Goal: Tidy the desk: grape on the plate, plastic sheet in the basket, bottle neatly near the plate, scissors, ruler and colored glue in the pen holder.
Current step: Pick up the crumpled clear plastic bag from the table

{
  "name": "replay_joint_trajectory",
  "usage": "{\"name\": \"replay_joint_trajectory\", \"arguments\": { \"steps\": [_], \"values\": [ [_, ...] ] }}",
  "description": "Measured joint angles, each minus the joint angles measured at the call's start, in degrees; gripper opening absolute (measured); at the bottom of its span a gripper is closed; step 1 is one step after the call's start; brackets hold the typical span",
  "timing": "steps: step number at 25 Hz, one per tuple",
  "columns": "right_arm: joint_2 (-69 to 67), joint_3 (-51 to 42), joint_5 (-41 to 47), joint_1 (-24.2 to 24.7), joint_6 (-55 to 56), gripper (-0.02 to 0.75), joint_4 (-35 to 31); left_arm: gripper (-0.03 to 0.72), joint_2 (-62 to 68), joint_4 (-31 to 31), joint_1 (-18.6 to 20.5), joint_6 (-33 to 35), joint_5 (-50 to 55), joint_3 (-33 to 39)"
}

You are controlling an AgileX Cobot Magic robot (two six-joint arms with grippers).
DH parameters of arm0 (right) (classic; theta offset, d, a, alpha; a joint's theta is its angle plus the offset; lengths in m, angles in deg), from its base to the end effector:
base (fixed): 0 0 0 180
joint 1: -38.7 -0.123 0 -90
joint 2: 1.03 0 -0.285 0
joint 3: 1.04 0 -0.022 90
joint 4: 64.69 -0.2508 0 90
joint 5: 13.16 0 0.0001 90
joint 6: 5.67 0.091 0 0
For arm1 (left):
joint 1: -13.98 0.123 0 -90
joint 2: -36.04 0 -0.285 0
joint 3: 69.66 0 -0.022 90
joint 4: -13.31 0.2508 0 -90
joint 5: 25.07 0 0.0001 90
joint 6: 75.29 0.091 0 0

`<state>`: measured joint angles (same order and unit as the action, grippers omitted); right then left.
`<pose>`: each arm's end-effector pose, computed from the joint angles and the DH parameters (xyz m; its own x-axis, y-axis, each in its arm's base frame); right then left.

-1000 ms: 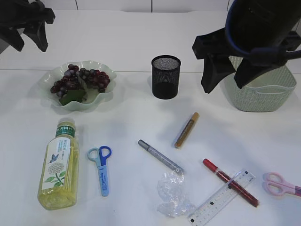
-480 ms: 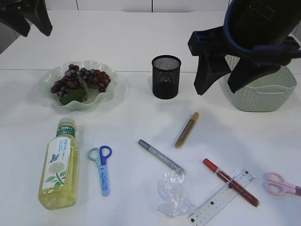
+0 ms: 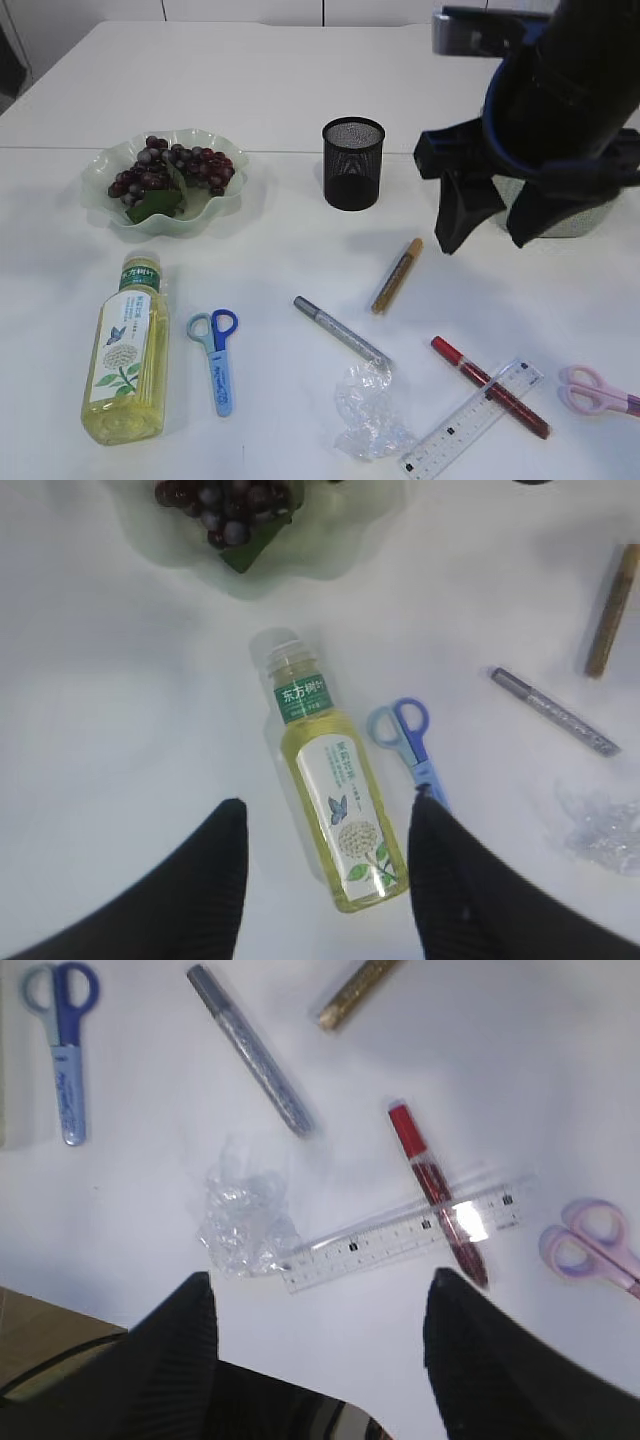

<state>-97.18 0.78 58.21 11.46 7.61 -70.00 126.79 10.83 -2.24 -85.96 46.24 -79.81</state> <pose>0.2672 0.1466 0.3215 -0.9549 -0.2020 -0.2179 -0.2365 0.9606 0.1462 0.2777 -0.0847 0.3904 -0.8892 0.0518 -0.4545 0.1233 0.9839 -0.1291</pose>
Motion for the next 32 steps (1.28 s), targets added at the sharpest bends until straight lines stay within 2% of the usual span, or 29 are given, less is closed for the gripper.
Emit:
{"name": "replay_joint_trajectory", "arguments": {
  "steps": [6, 11, 14, 23, 32],
  "values": [
    [0.00, -4.85, -0.11, -0.87, 2.71, 0.475, 0.19, 0.384, -8.22, -1.34, 0.00, -0.45, 0.47, 2.00],
    [-0.24, -6.36, -0.21, -7.10, 5.94, 0.454, 0.55, 0.384, -11.04, -2.33, 0.00, -0.53, 0.59, 2.00],
    [-1.48, -6.36, -0.33, -9.02, 7.19, 0.449, 0.55, 0.384, -11.66, -2.75, 0.00, -0.57, 0.68, 2.00],
    [-8.91, -6.36, -1.64, -9.43, 8.09, 0.448, 1.37, 0.384, -13.56, -3.33, 0.00, -0.66, 0.93, 2.03],
    [-11.99, -6.36, -5.33, -9.56, 8.16, 0.447, -2.69, 0.384, -13.68, -3.42, 0.00, -0.66, 0.93, 2.03]
  ]
}}
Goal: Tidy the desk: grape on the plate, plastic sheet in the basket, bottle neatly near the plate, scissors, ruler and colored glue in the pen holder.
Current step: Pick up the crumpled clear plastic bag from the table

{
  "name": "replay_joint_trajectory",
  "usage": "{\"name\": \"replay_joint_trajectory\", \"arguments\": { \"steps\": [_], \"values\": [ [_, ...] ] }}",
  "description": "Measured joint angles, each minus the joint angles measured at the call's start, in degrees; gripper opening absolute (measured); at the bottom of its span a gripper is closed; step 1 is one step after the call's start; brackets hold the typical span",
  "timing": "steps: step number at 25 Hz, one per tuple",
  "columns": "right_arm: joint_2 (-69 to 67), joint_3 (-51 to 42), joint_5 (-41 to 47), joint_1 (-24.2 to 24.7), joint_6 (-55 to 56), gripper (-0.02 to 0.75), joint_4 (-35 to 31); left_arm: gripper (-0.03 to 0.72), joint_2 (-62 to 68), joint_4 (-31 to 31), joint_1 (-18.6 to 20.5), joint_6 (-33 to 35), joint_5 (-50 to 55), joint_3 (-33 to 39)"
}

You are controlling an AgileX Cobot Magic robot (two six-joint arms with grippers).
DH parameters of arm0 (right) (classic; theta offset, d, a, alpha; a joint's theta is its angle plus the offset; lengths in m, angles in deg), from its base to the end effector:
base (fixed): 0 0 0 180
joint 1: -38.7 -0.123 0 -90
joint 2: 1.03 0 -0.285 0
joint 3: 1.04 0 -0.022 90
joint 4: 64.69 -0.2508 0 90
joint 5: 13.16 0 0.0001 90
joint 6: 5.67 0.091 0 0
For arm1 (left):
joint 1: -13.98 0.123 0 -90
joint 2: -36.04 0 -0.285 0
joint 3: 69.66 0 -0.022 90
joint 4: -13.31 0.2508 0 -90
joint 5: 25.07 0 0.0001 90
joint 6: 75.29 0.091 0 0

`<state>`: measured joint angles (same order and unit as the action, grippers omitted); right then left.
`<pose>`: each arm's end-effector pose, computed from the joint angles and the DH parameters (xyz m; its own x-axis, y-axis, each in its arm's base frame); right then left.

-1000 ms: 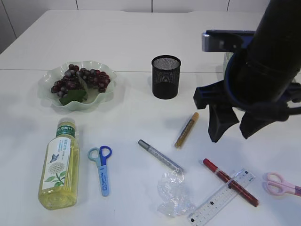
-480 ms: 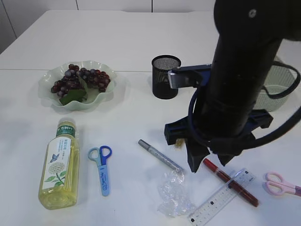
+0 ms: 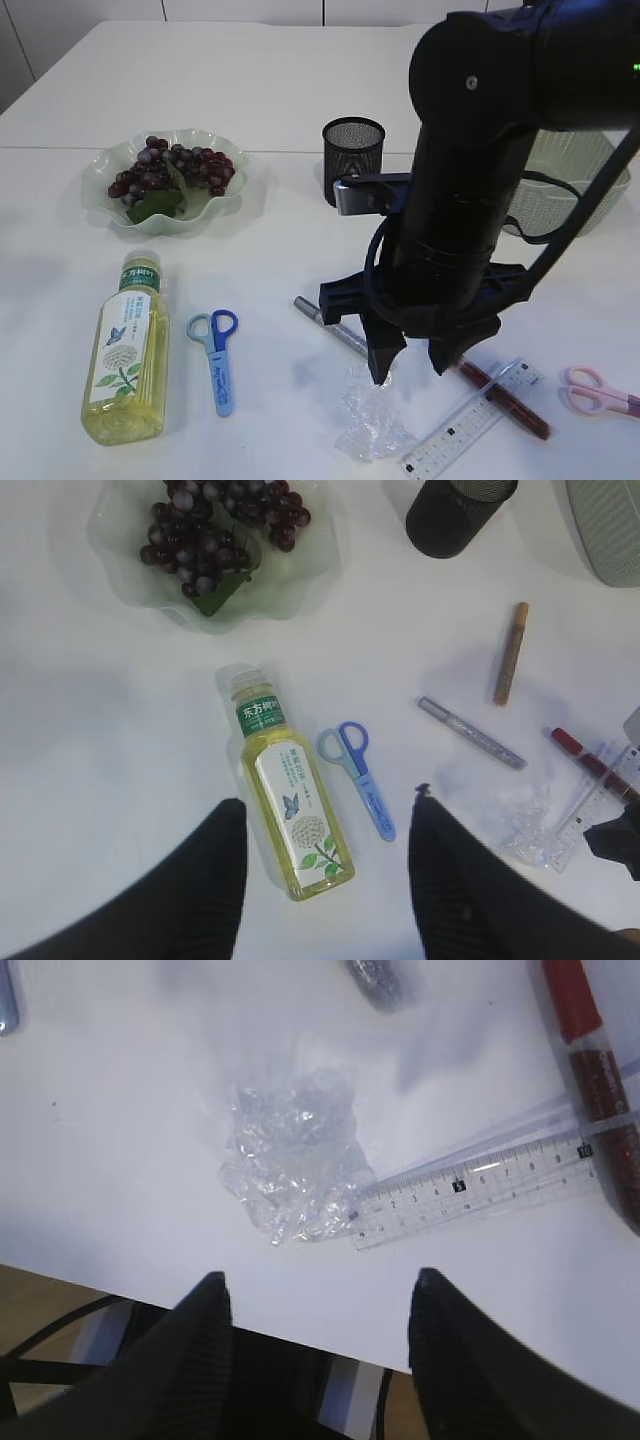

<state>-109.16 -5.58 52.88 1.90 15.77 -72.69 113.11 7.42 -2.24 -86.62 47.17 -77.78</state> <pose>0.2580 0.2075 0.2273 -0.9766 -0.2129 0.0294 -0.2076 0.9700 0.1264 0.2080 -0.0698 0.4408 -0.8043 -0.0015 -0.5942 0.1583 0.9633 -0.2167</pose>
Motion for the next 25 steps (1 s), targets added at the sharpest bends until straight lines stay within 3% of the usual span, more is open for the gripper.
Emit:
{"name": "replay_joint_trajectory", "arguments": {
  "steps": [10, 17, 25],
  "values": [
    [-2.55, 0.00, -3.45, 0.00, 0.00, 0.450, -3.11, 0.384, -0.05, 0.00, 0.00, 1.63, 0.00, 0.00],
    [-6.05, 0.00, -4.17, 0.00, 0.00, 0.580, -3.77, 0.384, -0.05, 0.00, 0.00, 2.75, 0.00, 0.00],
    [-9.28, 0.00, -6.69, 0.00, -0.10, 0.594, -2.69, 0.384, -0.05, 0.11, 0.00, 2.93, 0.00, 0.00]
  ]
}}
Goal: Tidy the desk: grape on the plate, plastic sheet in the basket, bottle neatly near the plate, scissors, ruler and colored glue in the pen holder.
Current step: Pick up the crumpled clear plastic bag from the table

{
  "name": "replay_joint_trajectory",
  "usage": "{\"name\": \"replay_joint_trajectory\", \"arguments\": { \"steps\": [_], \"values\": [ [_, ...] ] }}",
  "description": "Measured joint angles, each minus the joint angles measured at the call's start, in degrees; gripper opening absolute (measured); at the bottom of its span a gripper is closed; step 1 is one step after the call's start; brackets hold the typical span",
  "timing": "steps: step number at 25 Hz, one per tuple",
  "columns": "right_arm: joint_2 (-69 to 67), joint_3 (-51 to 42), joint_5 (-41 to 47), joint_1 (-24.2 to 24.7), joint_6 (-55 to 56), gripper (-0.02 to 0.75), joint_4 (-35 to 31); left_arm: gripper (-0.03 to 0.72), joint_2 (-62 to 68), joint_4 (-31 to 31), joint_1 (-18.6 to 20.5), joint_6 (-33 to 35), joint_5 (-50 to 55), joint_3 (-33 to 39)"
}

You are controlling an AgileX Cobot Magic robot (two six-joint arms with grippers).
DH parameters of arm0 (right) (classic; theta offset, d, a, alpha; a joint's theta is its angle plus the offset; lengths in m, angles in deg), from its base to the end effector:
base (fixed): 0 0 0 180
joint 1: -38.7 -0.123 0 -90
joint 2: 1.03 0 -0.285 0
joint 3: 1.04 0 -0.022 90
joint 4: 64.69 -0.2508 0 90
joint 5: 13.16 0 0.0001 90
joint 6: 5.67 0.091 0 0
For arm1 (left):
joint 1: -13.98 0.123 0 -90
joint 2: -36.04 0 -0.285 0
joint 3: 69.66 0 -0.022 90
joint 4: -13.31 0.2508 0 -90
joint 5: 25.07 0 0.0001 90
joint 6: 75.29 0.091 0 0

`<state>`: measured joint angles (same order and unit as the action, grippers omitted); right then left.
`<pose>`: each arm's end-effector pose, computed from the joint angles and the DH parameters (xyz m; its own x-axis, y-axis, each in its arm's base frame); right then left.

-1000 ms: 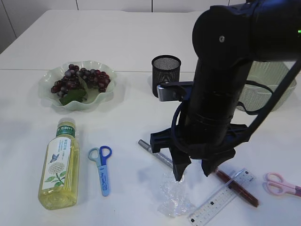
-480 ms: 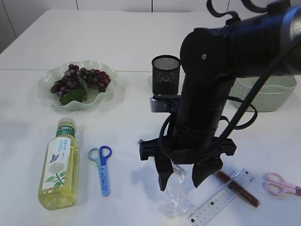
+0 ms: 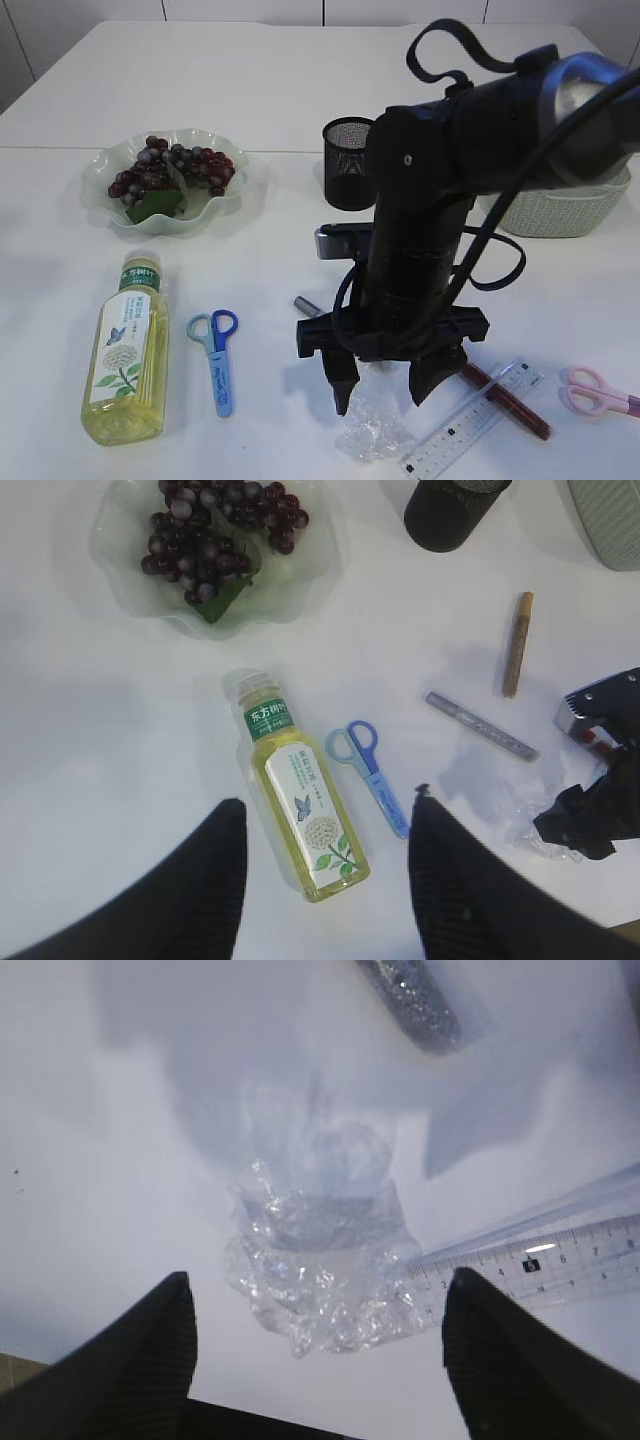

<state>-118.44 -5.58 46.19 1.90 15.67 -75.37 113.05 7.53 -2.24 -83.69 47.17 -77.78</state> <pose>0.2749 0.2238 0.1721 -0.9805 -0.1770 0.0853 -0.1646 0.9770 0.1355 0.2077 -0.0695 0.4411 -0.7943 0.0480 -0.6057 0.1988 0.9625 -0.1844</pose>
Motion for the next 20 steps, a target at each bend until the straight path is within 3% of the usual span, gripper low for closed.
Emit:
{"name": "replay_joint_trajectory", "arguments": {
  "steps": [20],
  "values": [
    [-5.36, 0.00, -4.30, 0.00, -0.37, 0.594, -0.83, 0.384, 0.00, 1.29, 0.00, 0.93, 0.00, 0.00]
  ]
}}
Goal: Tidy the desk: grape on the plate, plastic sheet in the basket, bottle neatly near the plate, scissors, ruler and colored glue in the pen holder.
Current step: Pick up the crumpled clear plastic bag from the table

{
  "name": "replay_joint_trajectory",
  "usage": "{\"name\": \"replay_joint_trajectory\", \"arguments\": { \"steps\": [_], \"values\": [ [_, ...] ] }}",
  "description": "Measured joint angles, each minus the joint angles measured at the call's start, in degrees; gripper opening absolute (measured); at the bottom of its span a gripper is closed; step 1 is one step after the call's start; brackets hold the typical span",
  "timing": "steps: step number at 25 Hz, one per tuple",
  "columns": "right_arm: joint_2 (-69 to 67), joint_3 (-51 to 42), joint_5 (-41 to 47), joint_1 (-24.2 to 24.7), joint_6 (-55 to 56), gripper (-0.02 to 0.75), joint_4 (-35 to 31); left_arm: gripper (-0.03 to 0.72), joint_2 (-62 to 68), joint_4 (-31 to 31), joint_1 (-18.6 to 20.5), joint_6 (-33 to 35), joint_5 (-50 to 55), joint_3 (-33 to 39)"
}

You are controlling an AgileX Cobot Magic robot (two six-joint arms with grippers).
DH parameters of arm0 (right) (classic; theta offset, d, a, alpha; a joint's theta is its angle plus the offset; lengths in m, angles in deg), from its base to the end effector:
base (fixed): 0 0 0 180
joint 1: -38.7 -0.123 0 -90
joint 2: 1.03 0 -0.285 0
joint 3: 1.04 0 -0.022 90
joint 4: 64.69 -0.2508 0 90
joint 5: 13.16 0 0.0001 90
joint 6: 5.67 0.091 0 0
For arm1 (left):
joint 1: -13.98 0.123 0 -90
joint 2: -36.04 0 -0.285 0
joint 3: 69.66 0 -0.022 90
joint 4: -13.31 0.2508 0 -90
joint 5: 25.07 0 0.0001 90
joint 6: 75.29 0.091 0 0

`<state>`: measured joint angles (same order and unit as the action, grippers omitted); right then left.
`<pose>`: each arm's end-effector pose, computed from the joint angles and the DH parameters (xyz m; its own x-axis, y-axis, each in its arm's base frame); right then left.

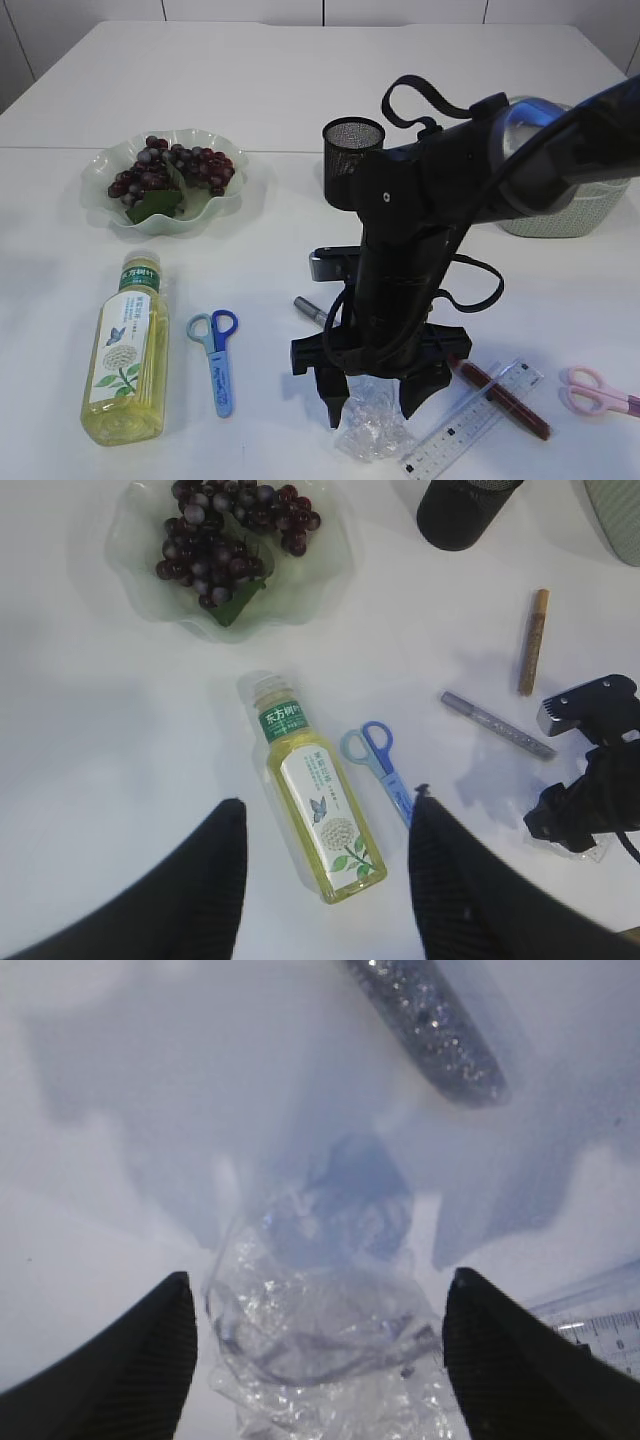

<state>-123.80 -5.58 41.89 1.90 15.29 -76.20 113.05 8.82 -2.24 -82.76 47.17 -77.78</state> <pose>0.2827 0.2301 0.1384 -0.9812 -0.1629 0.1038 -0.1490 0.9802 0.1302 0.2083 -0.0677 0.4409 -0.7879 0.0696 -0.6119 0.2048 0.9666 -0.1539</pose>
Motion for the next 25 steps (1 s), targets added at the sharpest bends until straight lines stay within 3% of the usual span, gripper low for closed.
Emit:
{"name": "replay_joint_trajectory", "arguments": {
  "steps": [10, 14, 18, 25],
  "values": [
    [-0.59, 0.00, -0.36, 0.00, -0.31, 0.591, -0.25, 0.384, 0.00, 0.09, 0.00, 0.00, 0.00, 0.00],
    [-0.59, 0.00, -0.44, 0.00, -0.32, 0.551, -0.25, 0.384, 0.00, 0.09, 0.00, 0.00, 0.00, 0.00],
    [-0.59, 0.00, -0.44, 0.00, -0.42, 0.452, -0.25, 0.384, 0.00, 0.09, 0.00, 0.00, 0.00, 0.00],
    [-0.59, 0.00, -0.34, 0.00, -1.32, 0.141, -0.25, 0.382, 0.00, 0.09, 0.00, 0.00, 0.00, 0.00]
  ]
}}
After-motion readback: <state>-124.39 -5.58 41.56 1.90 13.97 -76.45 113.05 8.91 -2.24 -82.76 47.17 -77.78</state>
